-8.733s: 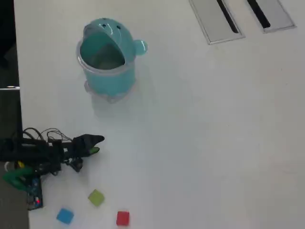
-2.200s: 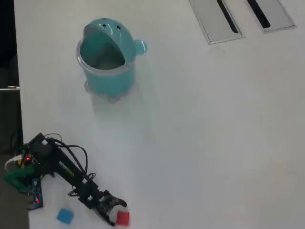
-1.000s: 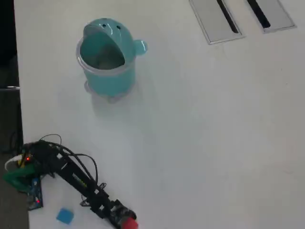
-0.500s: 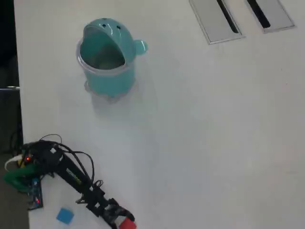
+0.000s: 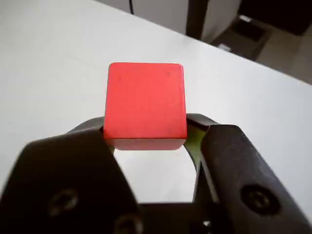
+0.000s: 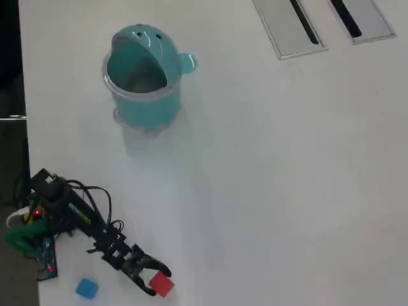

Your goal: Grasp RGB lego blocks and put them in the bin one by one.

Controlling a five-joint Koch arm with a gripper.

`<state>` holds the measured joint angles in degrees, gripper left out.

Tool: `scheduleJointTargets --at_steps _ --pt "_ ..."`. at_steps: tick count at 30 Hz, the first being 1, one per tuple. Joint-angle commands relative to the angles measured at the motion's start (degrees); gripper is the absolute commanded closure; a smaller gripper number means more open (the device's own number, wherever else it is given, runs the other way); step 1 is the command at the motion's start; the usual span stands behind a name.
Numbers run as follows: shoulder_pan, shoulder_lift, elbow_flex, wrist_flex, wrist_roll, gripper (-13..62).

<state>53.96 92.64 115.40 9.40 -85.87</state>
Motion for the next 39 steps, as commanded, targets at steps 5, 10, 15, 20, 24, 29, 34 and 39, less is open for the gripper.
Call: scheduleJointTargets --at_steps 5,10,15,20,24,29,34,39 --pt "-3.9 12.0 -1.4 5.4 2.1 34.6" --pt "-6.0 18.5 0.2 8.8 2.9 31.3" --pt "-9.1 25.6 3.7 11.8 2.9 31.6" --pt "-14.3 32.5 7.5 11.8 3.1 31.9" --pt "-19.4 36.7 8.1 13.4 3.3 32.2" --pt "-25.3 40.6 7.9 13.6 3.3 35.7" --pt "-29.1 42.1 6.5 12.7 3.5 39.1" --pt "-34.8 42.7 3.3 12.7 2.8 39.1"
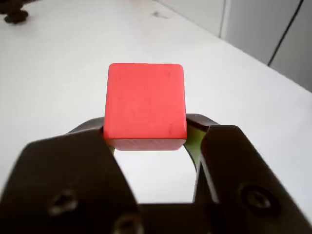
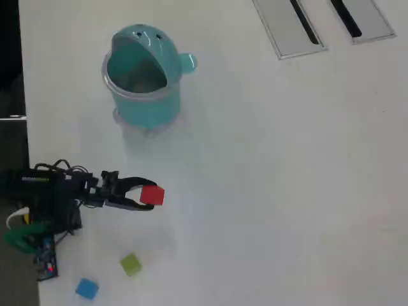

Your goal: Grasp RGB lego blocks and put them in the bin one by one.

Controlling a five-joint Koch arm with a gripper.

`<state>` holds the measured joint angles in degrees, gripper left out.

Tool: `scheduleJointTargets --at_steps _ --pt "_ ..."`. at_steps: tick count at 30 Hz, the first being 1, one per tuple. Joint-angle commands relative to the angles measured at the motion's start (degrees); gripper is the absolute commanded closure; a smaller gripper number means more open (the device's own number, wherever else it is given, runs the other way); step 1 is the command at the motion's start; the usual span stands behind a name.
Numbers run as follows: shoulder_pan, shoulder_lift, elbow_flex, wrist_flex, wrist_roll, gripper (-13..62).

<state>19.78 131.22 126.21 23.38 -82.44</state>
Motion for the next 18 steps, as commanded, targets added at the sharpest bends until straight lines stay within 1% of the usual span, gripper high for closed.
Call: scheduleJointTargets --at_steps 1,5,6,7,11,13,16,18 --pt "-2.9 4.2 -9.6 -1.3 -0.8 39.1" --pt "-12.0 4.3 -17.5 -0.7 -2.7 39.2" --pt "-17.9 4.2 -19.5 -1.1 -3.9 39.3" --pt "-28.7 4.2 -20.4 -1.1 -9.8 39.4" --pt "-35.6 4.2 -22.2 -1.2 -13.3 39.4" --pt "-48.3 4.2 -26.2 -1.4 -18.1 39.4" --pt "-53.1 4.2 -26.0 -1.5 -20.0 39.5" --pt "-60.2 3.9 -25.3 -1.5 -25.6 39.5"
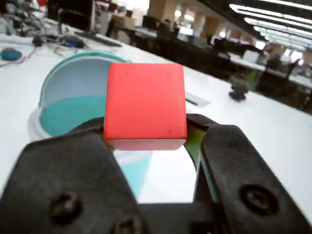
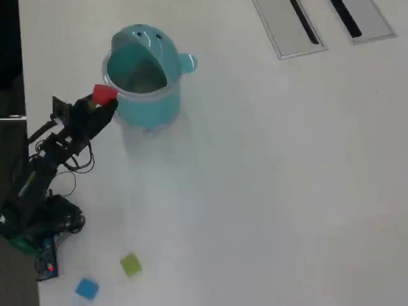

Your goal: Grasp RGB lego blocks and put them in the bin one by one.

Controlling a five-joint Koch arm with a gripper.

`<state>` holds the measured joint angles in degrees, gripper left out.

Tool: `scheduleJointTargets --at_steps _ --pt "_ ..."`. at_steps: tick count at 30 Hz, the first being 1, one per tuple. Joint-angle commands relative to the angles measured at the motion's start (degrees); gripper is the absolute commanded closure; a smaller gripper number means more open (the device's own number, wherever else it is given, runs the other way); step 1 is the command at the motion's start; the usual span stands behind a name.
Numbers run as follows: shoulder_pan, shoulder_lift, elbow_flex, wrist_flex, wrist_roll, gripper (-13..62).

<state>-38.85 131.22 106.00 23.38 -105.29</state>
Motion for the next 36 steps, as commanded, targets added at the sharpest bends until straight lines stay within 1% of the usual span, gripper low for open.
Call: scheduleJointTargets --at_steps 1,6,13,14,19,21,29,34,36 --pt "-4.7 3.3 -5.0 -1.7 -3.9 39.5" --pt "-10.6 0.4 -5.2 -3.4 -4.0 39.5" --pt "-10.3 -3.7 -7.1 -6.6 -4.1 39.5" --pt "-10.7 -13.2 -15.2 -7.8 -4.4 39.4" --pt "-12.7 -19.3 -19.8 -8.9 -4.6 39.4" --pt "-12.7 -26.3 -21.1 -15.8 -4.7 39.3" --pt "-12.7 -34.9 -25.9 -19.0 -4.7 38.9" --pt "-12.2 -37.6 -26.1 -21.8 -4.7 38.8" --pt "-11.6 -39.1 -27.4 -21.8 -4.5 34.5"
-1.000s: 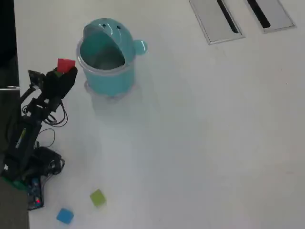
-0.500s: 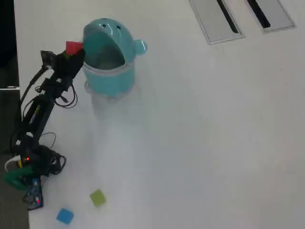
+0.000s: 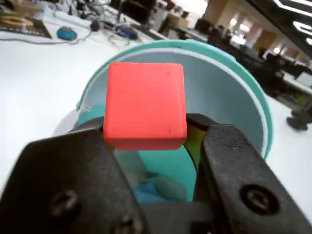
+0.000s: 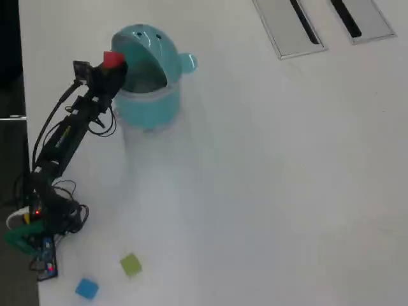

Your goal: Grasp RGB lego blocks and put them in the bin one by one.

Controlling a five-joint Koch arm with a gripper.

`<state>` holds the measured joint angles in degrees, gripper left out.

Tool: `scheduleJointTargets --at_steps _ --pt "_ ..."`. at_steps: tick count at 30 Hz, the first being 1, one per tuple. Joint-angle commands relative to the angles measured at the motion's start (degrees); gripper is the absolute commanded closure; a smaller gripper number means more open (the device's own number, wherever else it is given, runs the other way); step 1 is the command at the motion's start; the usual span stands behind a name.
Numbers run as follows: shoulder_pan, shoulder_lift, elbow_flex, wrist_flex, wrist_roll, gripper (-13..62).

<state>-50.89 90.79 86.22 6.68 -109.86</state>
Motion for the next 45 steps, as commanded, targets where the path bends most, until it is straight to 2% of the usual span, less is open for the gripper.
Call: scheduleJointTargets --at_steps 1,11,14,19,28,32,34,35,45 --pt "0.4 0.4 -8.7 -5.0 0.2 33.2" --pt "0.0 -8.6 -16.3 -6.5 0.5 28.6" --pt "0.0 -11.1 -19.1 -6.5 1.2 23.9" --pt "0.3 -12.4 -19.9 -5.9 1.9 23.8" --pt "2.0 -9.8 -20.0 -3.0 2.3 21.4" --pt "6.3 -5.4 -20.5 2.0 2.3 20.8" --pt "7.9 -4.0 -22.2 4.4 2.3 12.8" --pt "9.8 -3.3 -25.2 10.8 2.3 12.5" --pt "12.4 3.6 -26.3 22.2 1.9 14.8"
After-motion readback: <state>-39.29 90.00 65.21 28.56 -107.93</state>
